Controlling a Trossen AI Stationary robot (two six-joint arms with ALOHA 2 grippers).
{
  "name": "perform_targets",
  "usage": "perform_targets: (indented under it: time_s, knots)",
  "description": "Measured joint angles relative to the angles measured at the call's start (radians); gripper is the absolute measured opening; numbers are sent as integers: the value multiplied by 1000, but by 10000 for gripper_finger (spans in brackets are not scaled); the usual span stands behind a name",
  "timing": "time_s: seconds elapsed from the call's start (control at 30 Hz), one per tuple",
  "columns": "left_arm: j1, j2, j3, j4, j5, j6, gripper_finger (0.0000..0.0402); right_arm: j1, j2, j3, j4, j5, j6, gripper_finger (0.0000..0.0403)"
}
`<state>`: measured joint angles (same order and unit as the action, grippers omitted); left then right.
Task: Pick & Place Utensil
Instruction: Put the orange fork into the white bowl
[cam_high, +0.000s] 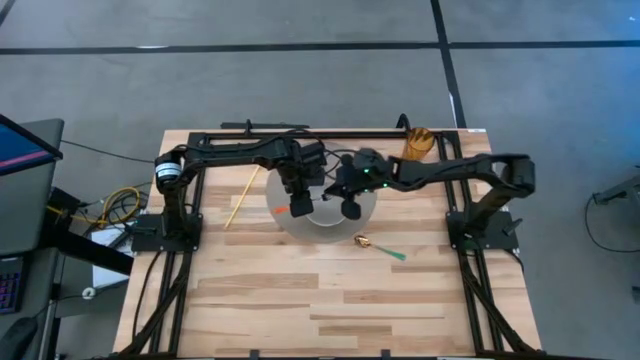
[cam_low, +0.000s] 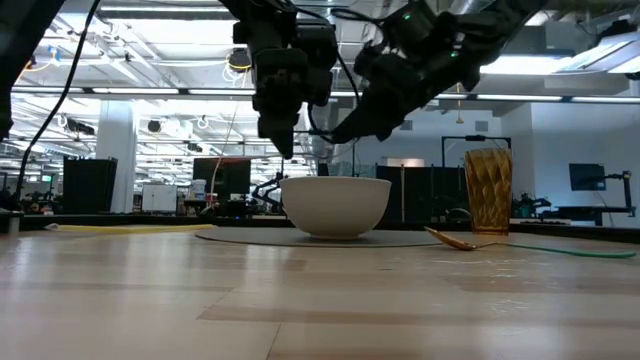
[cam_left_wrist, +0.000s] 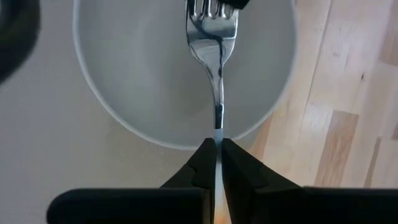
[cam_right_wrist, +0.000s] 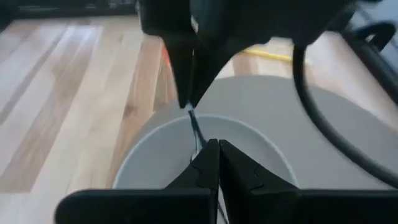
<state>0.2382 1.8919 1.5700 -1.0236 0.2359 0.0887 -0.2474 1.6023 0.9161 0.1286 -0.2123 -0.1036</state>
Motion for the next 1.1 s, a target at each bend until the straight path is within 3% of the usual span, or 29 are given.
perform_targets:
  time_s: [0.23, 0.47, 1.1]
  knots:
    - [0, 0, 0, 9, -2, -2, 14, 11, 69, 48, -64, 8, 0, 0]
    - [0, 0, 0, 83, -2, 2, 14, 4, 71, 48, -134, 8, 0, 0]
    - [-10, 0, 0, 96, -3, 4, 11, -3, 70, 48, -162, 4, 1, 0]
